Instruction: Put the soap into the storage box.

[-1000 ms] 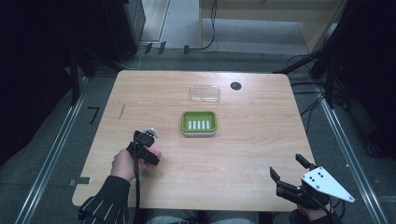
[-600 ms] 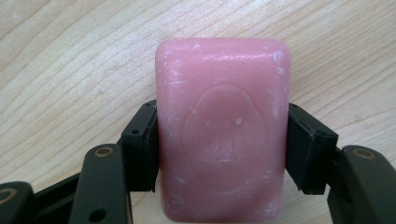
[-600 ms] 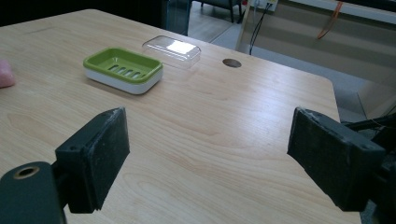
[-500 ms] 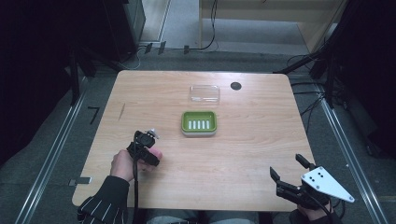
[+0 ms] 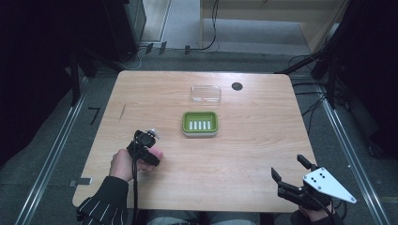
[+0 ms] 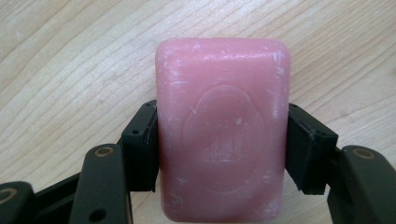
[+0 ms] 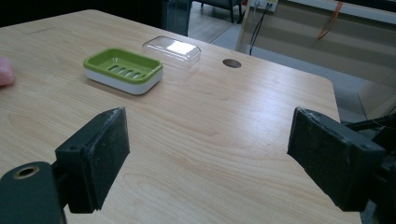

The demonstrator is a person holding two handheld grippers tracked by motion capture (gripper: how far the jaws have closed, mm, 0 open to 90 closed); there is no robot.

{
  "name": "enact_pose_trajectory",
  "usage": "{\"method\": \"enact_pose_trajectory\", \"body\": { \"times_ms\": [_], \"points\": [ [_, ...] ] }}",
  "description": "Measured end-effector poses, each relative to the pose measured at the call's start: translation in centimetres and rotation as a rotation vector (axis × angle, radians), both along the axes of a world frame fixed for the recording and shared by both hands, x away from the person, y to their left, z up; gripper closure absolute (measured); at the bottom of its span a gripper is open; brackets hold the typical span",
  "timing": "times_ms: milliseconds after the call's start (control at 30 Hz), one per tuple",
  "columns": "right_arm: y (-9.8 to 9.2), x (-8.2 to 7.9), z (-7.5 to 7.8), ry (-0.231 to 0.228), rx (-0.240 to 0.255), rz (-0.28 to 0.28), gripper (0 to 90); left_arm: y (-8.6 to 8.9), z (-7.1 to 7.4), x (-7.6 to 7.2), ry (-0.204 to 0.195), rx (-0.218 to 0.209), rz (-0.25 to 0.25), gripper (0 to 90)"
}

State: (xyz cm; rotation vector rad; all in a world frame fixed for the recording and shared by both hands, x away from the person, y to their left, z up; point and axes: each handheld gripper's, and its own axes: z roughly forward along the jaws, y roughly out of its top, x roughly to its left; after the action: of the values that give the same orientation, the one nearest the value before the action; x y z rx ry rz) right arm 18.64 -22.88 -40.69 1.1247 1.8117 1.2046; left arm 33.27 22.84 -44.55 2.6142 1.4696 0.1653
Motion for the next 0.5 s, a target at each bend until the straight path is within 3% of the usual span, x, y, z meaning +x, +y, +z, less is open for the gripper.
{"method": "enact_pose_trajectory", "body": {
  "times_ms": [500],
  "points": [
    [-0.1, 0.0, 0.0, -0.002, 0.006, 0.001, 12.9, -1.2, 0.3, 0.7, 0.007, 0.010, -0.071, 38.6]
  ]
}}
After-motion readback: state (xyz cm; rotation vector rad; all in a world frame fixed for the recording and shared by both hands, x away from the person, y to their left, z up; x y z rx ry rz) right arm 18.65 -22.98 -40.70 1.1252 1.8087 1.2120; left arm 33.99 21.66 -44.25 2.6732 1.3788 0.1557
